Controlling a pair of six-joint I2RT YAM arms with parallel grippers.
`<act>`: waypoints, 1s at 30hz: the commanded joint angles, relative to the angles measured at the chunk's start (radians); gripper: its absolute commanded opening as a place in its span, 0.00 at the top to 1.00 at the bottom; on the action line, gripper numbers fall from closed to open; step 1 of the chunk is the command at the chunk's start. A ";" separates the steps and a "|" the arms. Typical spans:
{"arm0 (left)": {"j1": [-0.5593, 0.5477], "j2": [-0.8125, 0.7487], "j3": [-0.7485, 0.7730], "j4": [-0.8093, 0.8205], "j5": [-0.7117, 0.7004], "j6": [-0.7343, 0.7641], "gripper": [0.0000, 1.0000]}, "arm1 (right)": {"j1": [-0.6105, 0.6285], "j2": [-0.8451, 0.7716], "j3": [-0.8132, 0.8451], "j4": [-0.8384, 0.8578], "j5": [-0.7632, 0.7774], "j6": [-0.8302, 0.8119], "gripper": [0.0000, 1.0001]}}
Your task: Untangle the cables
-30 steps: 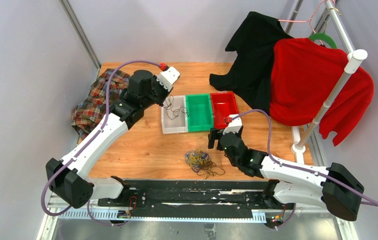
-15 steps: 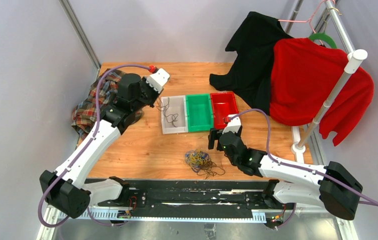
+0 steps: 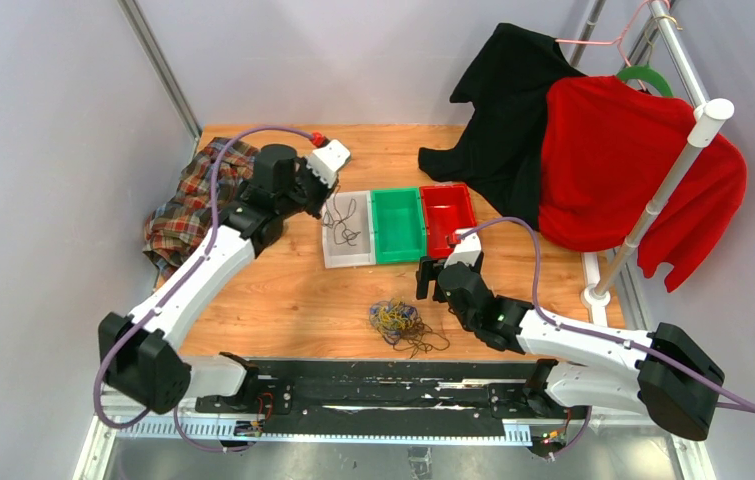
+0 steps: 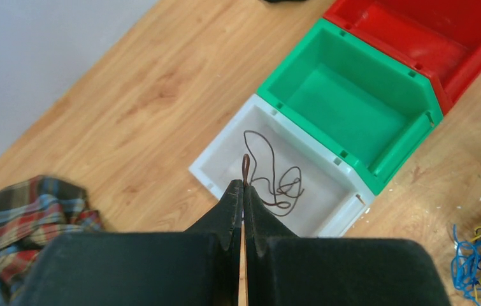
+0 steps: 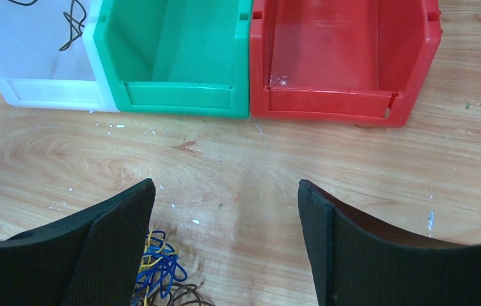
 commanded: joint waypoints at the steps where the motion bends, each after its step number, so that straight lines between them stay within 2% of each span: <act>1: -0.024 0.089 0.060 0.021 0.046 -0.016 0.99 | -0.018 -0.011 0.027 -0.016 0.019 0.021 0.18; 8: -0.062 0.241 0.130 -0.044 -0.014 0.039 1.00 | -0.020 -0.018 0.041 -0.015 0.022 0.012 0.18; 13: -0.073 0.326 0.093 -0.060 -0.093 0.072 1.00 | -0.025 -0.032 0.053 -0.034 0.014 -0.004 0.18; 21: -0.086 0.431 0.014 0.087 -0.165 0.108 1.00 | -0.028 -0.069 0.052 -0.058 0.007 -0.008 0.19; 30: -0.089 0.537 0.008 0.219 -0.238 0.146 1.00 | -0.029 -0.082 0.060 -0.089 0.001 -0.010 0.19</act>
